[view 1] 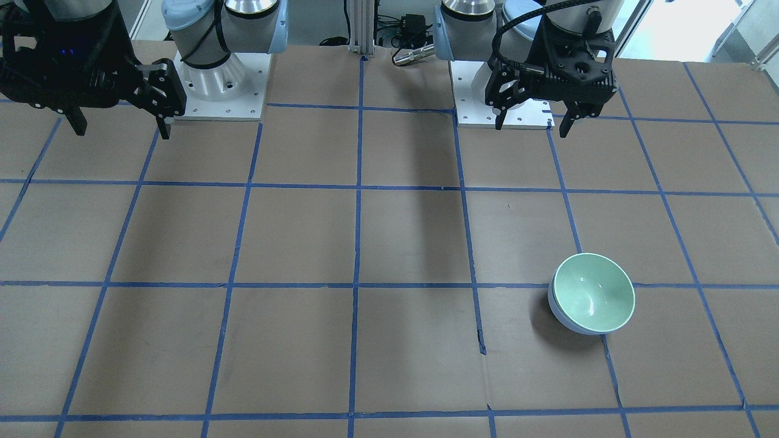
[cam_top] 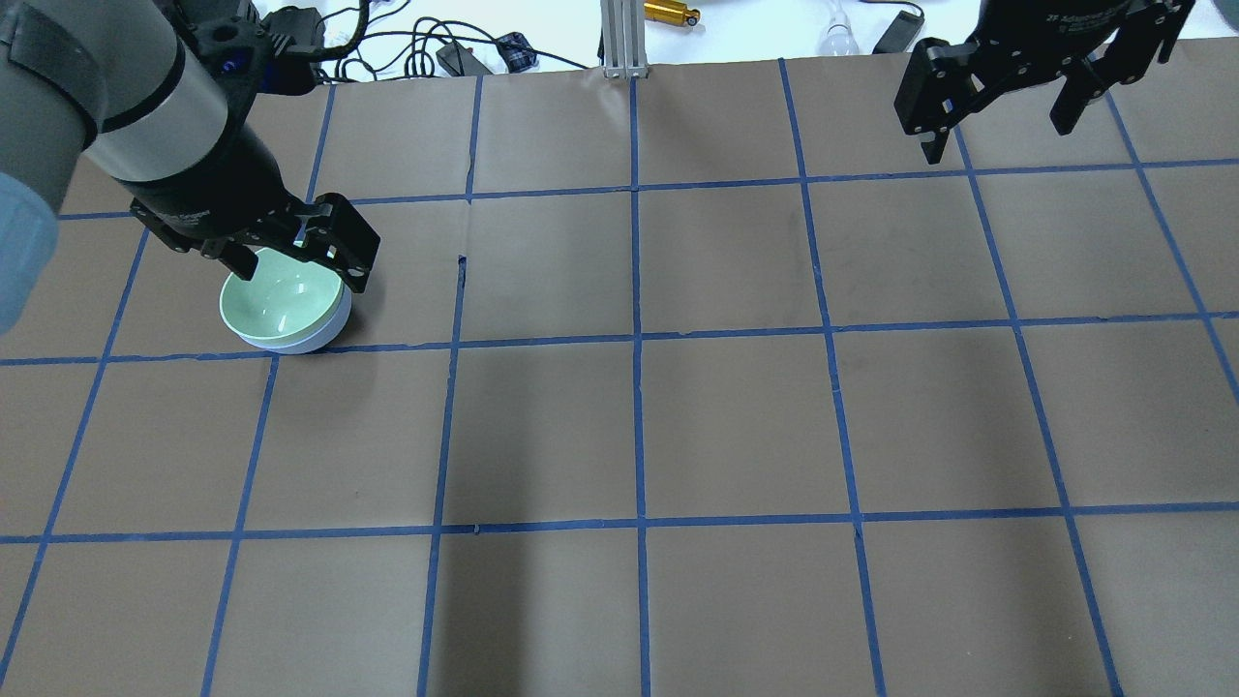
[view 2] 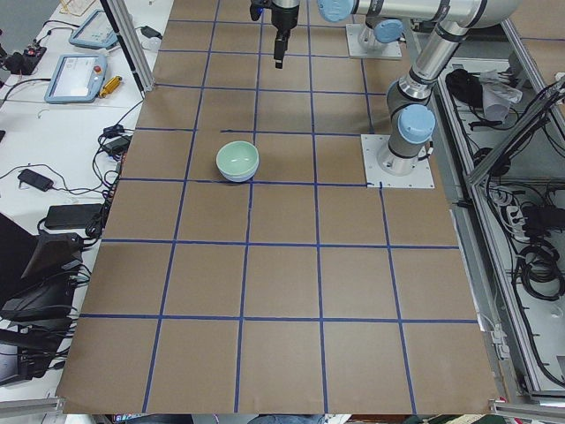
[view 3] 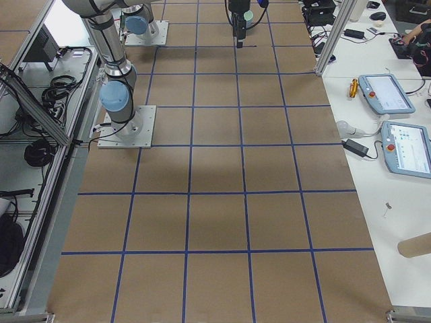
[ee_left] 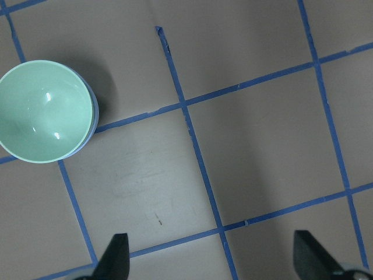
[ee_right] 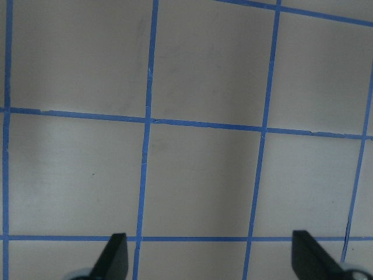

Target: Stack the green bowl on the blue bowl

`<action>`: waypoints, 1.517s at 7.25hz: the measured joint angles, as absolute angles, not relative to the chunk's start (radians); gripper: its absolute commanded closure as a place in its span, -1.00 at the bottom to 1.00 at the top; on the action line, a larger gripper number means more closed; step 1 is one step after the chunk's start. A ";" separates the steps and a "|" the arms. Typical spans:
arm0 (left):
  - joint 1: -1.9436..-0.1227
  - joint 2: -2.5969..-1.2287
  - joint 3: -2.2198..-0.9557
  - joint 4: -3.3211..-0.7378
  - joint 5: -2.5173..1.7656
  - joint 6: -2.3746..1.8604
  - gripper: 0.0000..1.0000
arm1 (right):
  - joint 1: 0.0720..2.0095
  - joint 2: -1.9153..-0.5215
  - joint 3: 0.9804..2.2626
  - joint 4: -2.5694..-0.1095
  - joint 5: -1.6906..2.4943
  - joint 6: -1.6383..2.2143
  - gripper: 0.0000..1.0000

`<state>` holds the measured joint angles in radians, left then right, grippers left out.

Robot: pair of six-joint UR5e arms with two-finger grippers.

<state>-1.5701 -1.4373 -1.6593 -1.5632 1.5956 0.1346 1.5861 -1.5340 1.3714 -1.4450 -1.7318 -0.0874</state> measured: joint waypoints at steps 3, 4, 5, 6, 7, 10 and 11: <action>-1.569 -1.461 -1.653 -1.559 1.574 0.026 -1.00 | 1.586 -1.534 1.371 -1.445 -1.732 -0.087 -1.00; -1.569 -1.471 -1.647 -1.557 1.564 -0.021 -1.00 | 1.586 -1.534 1.371 -1.445 -1.732 -0.087 -1.00; -1.568 -1.480 -1.644 -1.557 1.561 -0.048 -1.00 | 1.586 -1.534 1.371 -1.445 -1.732 -0.087 -1.00; -1.567 -1.488 -1.642 -1.553 1.564 -0.057 -1.00 | 1.586 -1.534 1.371 -1.445 -1.732 -0.087 -1.00; -1.567 -1.493 -1.639 -1.548 1.569 -0.052 -1.00 | 1.586 -1.534 1.371 -1.445 -1.732 -0.087 -1.00; -1.567 -1.520 -1.603 -1.535 1.570 -0.036 -1.00 | 1.586 -1.534 1.371 -1.445 -1.732 -0.087 -1.00; -1.567 -1.531 -1.590 -1.536 1.571 -0.036 -1.00 | 1.586 -1.534 1.371 -1.445 -1.732 -0.087 -1.00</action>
